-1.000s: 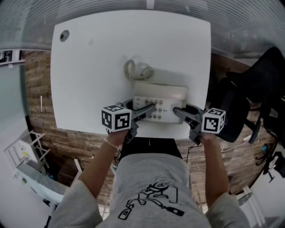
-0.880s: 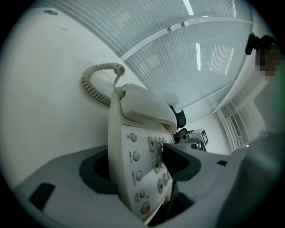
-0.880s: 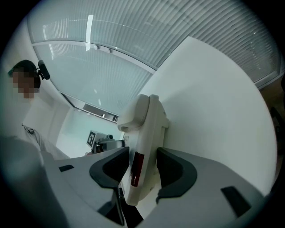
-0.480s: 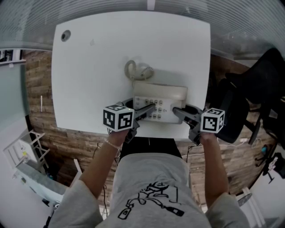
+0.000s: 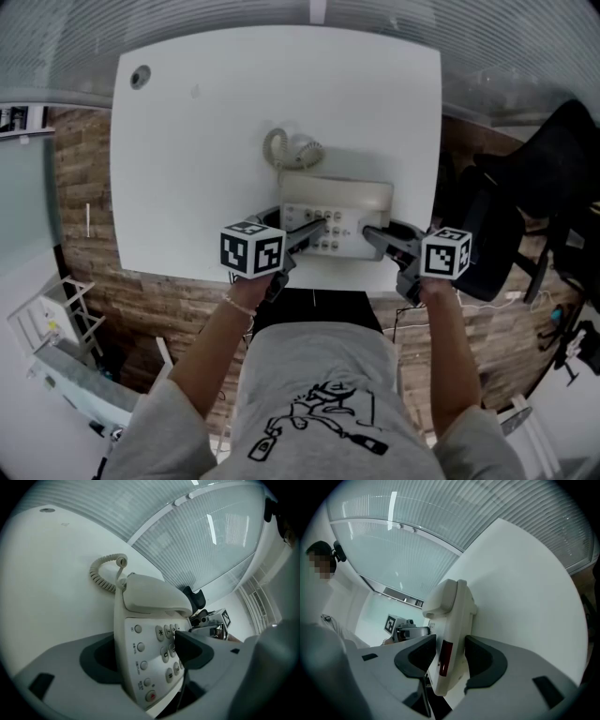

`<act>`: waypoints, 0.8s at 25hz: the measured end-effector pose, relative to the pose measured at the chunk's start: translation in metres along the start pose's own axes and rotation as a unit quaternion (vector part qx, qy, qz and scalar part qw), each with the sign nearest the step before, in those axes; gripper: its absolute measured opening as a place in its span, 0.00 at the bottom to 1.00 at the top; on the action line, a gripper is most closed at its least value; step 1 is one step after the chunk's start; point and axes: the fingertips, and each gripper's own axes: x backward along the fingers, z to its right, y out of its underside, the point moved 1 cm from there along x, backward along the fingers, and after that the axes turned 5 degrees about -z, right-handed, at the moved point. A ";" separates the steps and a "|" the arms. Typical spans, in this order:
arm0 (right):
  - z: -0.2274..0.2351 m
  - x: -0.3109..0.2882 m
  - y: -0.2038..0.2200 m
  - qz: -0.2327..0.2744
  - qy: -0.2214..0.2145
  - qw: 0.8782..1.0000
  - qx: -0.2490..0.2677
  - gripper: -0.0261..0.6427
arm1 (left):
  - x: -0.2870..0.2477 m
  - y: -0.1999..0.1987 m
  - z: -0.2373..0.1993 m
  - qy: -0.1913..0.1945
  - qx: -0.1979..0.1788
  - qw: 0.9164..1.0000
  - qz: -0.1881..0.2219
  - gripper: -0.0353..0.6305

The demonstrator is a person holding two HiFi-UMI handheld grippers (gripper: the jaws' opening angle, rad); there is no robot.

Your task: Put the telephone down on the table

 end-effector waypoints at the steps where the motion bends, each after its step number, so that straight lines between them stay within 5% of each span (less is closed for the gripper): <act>1: 0.000 0.000 0.000 0.000 0.001 1.000 0.000 0.35 | 0.000 0.000 0.000 -0.004 -0.001 1.000 -0.001 0.56; 20: -0.002 0.000 -0.001 0.003 0.017 1.000 0.004 0.35 | 0.004 0.001 -0.006 -0.052 -0.005 0.999 -0.003 0.61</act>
